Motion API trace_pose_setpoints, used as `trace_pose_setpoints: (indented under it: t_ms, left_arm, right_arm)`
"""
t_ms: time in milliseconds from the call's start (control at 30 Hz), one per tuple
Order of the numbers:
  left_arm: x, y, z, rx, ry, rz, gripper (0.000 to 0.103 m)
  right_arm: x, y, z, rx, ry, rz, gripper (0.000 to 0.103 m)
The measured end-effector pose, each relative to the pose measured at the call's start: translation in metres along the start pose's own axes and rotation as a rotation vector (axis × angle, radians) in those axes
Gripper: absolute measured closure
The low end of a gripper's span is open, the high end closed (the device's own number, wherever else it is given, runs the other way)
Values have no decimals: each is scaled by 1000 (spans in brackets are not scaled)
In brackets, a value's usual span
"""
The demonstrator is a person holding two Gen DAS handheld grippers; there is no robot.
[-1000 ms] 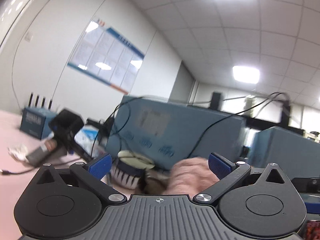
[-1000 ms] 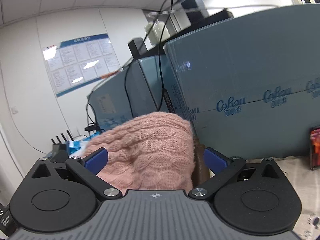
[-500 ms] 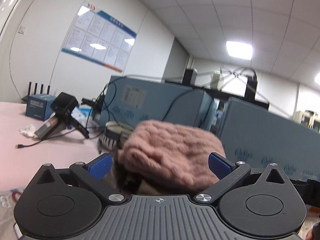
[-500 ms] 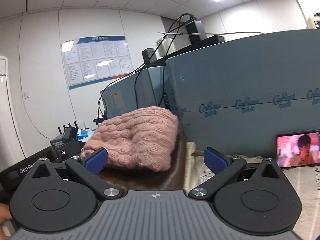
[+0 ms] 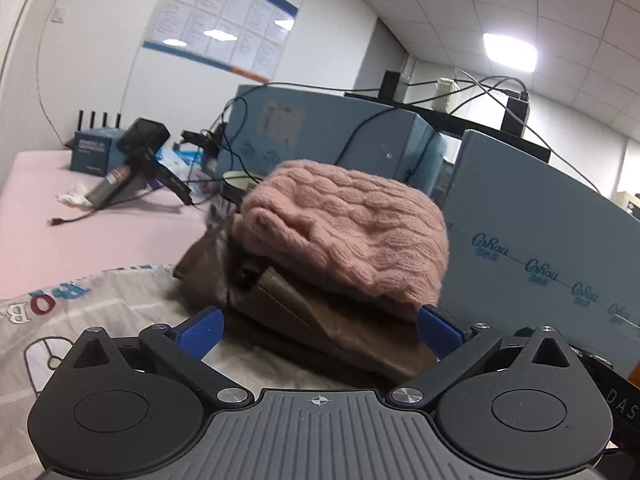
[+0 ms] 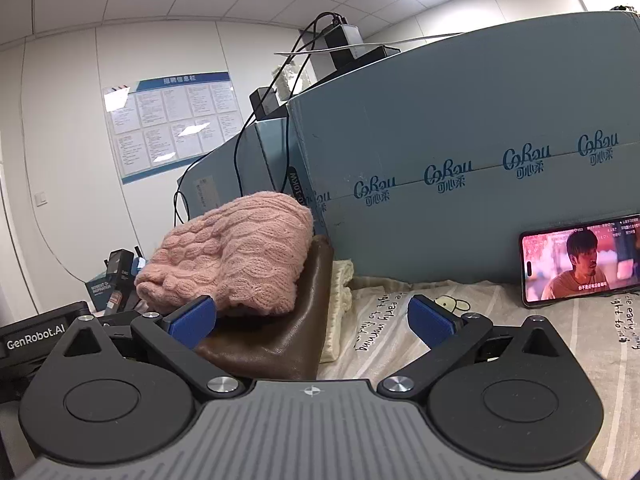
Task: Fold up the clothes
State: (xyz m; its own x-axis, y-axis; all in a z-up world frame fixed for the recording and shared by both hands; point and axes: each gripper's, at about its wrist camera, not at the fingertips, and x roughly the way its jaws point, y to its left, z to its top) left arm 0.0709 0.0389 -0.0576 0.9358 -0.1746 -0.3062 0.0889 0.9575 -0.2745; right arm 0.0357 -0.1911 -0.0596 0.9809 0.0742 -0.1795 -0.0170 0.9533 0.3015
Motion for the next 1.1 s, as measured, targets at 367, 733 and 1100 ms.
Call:
trace_pose_setpoints:
  t_ms: [367,733,1100]
  left_arm:
    - [-7,-11,-1,110,-38,72,0]
    - [-6,-13,-6,133,-38,102,0]
    - [-6,-12,-25,111,-132,192,0]
  right_arm:
    - [5,2,-8,-31,23,-21,0]
    - [5,9,-10,-79,16,-32,0]
    - [8,13,-15,-123,5,-59,0]
